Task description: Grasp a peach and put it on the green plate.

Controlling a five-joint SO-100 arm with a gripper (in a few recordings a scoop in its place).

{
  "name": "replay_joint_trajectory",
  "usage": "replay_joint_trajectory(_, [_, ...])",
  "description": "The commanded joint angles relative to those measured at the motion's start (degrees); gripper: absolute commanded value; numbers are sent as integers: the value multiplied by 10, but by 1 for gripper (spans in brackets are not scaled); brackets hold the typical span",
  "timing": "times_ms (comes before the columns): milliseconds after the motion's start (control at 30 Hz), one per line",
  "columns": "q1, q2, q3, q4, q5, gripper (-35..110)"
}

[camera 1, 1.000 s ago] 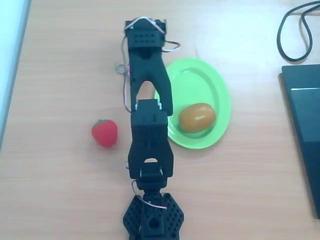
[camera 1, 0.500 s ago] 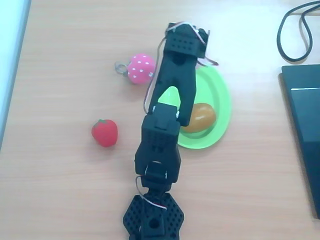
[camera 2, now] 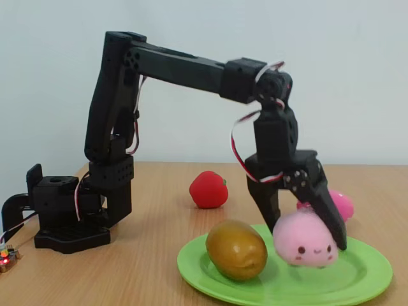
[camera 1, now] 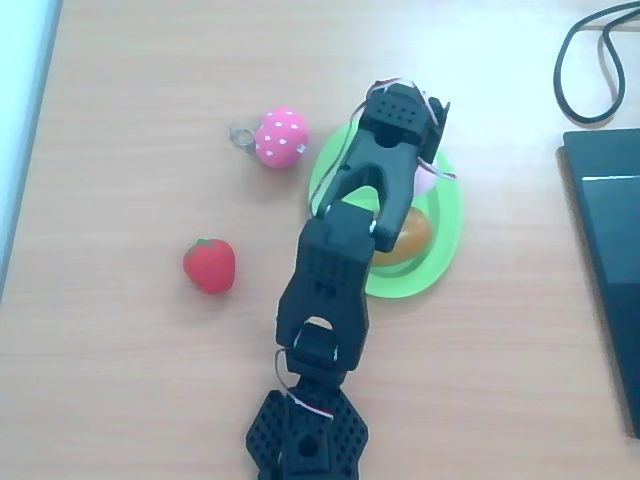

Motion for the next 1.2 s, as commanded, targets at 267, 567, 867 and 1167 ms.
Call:
replay_joint_trajectory(267, [-3, -95, -85, -1, 8, 40])
replay_joint_trajectory(567, [1, -98, -103, 22, 8, 50])
replay_joint_trajectory(867, [-13, -59, -83, 52, 25, 58])
replay_joint_trajectory(1167, [-59, 38, -74, 91, 54, 58])
